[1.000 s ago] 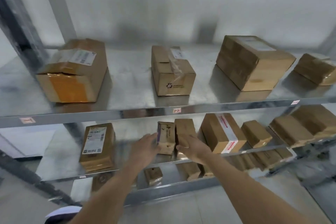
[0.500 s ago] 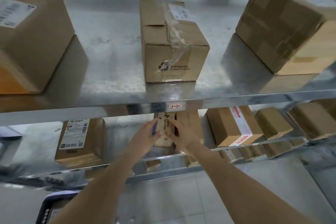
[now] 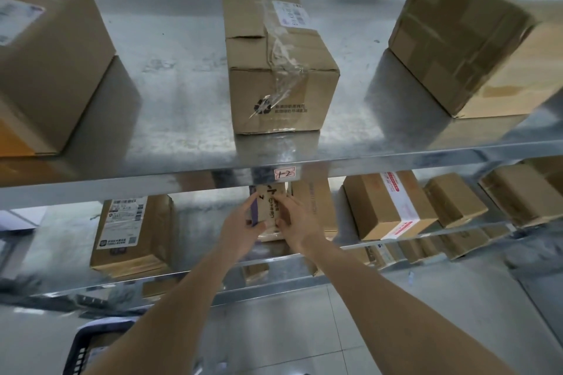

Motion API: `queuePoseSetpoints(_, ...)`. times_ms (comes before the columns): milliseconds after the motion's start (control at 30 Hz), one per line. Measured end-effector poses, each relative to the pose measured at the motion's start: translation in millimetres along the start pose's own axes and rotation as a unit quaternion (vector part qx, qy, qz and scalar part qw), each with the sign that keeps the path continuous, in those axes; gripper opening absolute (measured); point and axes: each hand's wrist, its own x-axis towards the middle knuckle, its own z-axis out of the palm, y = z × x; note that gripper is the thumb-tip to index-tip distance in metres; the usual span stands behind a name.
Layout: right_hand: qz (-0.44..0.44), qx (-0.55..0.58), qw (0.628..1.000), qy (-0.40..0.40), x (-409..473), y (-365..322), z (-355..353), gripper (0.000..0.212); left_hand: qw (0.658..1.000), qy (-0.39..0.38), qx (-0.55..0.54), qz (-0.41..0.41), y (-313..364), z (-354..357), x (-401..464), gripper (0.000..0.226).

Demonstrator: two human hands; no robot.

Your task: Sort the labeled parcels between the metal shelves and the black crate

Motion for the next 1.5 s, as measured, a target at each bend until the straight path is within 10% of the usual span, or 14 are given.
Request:
queuePoseSetpoints(167, 0.005, 0.087, 0.996, 0.034, 0, -3, 3, 0.077, 0.999, 0.005, -0.040, 0.016, 20, -10, -20, 0.086)
queuePoseSetpoints(300, 0.049, 0.116, 0.990, 0.056, 12, 10, 10, 0.047, 0.998, 0.035, -0.055, 0.025, 35, -24, -38, 0.079)
queuePoseSetpoints(733, -0.004, 0.245, 0.969, 0.027, -115, -45, -56, 0.091, 0.982, 0.064, -0.176, -0.012, 85, -32, -149, 0.063)
queuePoseSetpoints(1033, 0.010, 0.345, 0.938, 0.018, -191, -57, -96, 0.049, 0.974, 0.076, -0.213, -0.019, 130, -24, -233, 0.019)
queuePoseSetpoints(1500, -0.098, 0.311, 0.944, 0.039, -258, -77, -112, 0.084, 0.982, 0.125, -0.129, 0.051, 149, -43, -314, 0.084)
